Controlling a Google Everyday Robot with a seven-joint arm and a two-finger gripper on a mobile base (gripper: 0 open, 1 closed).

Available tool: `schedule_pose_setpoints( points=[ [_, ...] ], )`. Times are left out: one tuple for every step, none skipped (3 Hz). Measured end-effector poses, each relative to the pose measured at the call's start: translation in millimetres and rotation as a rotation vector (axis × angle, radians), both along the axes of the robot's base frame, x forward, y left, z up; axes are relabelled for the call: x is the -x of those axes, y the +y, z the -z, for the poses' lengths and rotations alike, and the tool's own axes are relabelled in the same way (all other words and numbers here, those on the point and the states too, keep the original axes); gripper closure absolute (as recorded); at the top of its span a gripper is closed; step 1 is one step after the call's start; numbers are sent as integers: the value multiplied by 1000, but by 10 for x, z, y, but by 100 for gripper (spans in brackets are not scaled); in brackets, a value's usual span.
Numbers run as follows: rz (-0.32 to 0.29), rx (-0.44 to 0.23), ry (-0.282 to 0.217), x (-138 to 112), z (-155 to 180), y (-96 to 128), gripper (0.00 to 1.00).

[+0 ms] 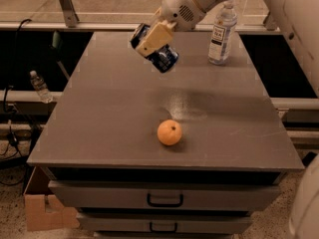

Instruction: Place pepsi can upright

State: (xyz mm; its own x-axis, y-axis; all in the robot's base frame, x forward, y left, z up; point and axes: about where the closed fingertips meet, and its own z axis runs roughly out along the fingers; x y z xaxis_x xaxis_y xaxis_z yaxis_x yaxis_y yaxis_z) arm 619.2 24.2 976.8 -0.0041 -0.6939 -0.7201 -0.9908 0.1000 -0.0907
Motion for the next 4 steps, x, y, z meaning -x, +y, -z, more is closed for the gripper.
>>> schedule_pose_setpoints(
  points=[
    [-93,-144,-3,113,-98,-148,100],
    [-162,-255,-11,220,-105,-298,100],
    [-216,-369,-5,300,-31,-401,100],
    [-248,-489,15,390,88,-470,100]
  ],
)
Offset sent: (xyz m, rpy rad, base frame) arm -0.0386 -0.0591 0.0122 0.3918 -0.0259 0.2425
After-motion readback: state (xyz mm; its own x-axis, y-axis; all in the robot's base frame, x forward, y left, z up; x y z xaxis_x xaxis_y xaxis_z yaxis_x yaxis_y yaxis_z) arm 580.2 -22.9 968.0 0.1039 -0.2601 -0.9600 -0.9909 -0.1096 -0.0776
